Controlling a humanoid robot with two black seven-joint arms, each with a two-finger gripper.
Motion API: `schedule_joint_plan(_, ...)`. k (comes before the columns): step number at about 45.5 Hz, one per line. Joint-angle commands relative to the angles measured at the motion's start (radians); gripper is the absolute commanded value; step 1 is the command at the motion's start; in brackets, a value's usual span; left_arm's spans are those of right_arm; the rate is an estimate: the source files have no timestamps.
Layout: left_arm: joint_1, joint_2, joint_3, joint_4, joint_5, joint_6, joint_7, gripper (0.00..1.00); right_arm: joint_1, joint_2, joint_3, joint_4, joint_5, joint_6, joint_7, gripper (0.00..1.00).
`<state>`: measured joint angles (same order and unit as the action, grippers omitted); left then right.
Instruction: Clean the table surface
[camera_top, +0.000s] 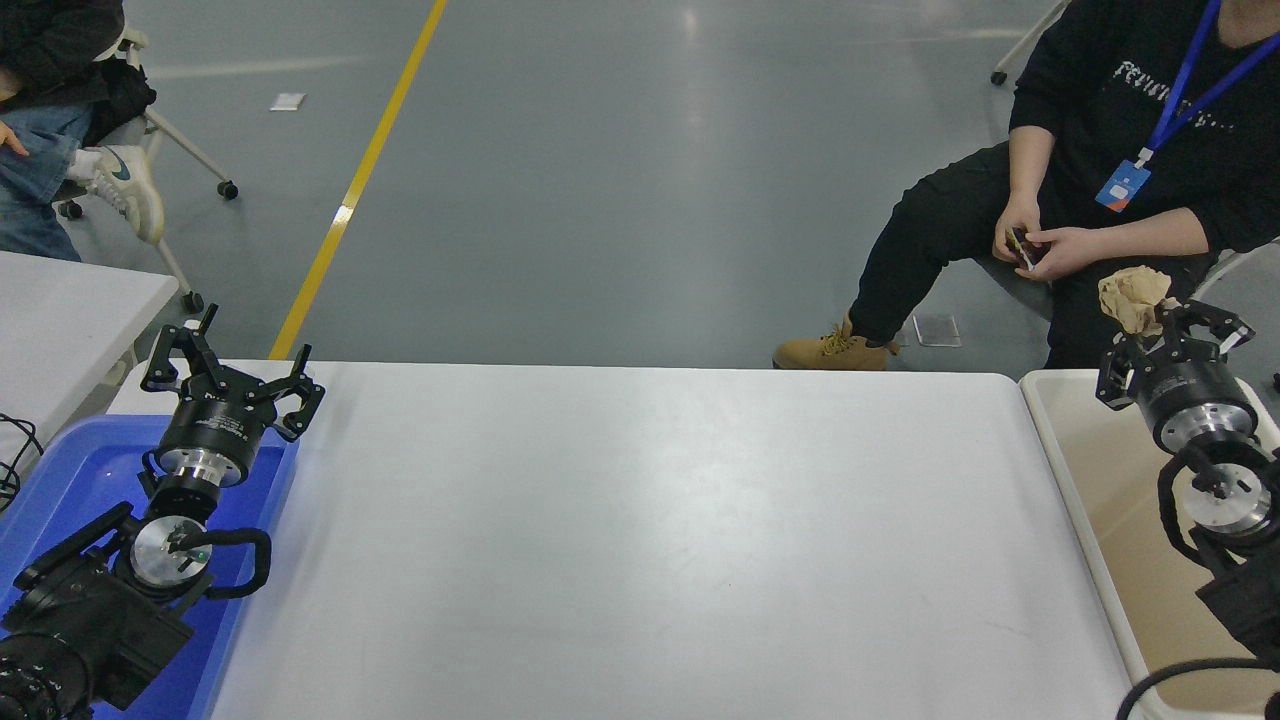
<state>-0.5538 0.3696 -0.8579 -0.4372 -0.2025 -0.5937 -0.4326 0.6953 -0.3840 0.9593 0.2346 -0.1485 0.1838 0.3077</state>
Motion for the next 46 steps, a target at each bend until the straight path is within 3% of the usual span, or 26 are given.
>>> schedule_joint_plan(1, 0.000, 0.000, 0.000, 0.000, 0.000, 0.000, 0.000, 1.00, 0.033, -0.009, -0.296, -0.251, 0.010, -0.067, 0.001, 0.00)
schedule_joint_plan(9, 0.000, 0.000, -0.001, 0.000, 0.000, 0.002, 0.000, 1.00, 0.024, -0.009, -0.430, -0.313, 0.009, -0.082, 0.001, 0.00)
schedule_joint_plan(27, 0.000, 0.000, -0.001, 0.000, 0.000, 0.000, 0.000, 1.00, -0.072, -0.006, -0.961, -0.324, -0.010, -0.285, -0.021, 0.00)
schedule_joint_plan(46, 0.000, 0.000, -0.001, 0.000, 0.000, 0.002, 0.000, 1.00, -0.132, 0.007, -1.286, -0.304, -0.043, -0.273, -0.067, 0.00)
